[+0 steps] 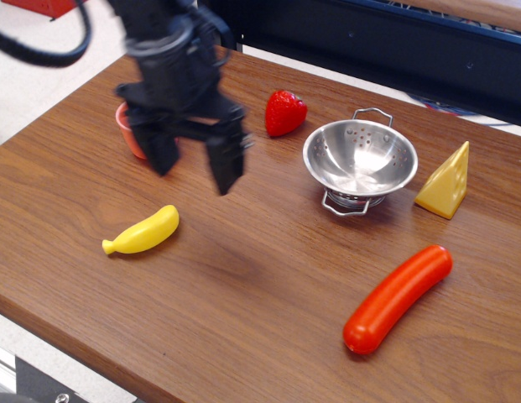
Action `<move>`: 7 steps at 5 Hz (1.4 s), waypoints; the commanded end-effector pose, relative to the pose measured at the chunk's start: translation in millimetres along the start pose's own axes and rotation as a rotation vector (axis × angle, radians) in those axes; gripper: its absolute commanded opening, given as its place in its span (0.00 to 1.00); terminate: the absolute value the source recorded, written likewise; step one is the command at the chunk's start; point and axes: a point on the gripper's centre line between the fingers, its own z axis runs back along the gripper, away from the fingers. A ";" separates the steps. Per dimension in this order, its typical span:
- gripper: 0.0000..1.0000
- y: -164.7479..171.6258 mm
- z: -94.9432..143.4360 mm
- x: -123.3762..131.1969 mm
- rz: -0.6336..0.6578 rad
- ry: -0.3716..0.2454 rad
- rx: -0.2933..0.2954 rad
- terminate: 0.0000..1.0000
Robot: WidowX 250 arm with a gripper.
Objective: Put banana in colander
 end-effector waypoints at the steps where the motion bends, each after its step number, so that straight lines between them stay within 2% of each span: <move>1: 1.00 30.9 -16.6 -10.0 -0.161 -0.033 0.078 0.00; 2: 1.00 34.0 -26.4 -9.4 -0.196 -0.028 0.089 0.00; 3: 1.00 38.5 -40.1 -4.1 -0.224 -0.008 0.126 0.00; 4: 1.00 34.7 -50.0 -6.4 -0.227 0.016 0.103 0.00; 5: 1.00 31.2 -51.9 -8.1 -0.179 0.066 0.103 0.00; 6: 0.00 30.7 -57.9 -7.5 -0.163 0.061 0.116 0.00; 7: 0.00 29.8 -59.4 -7.6 -0.148 0.060 0.107 0.00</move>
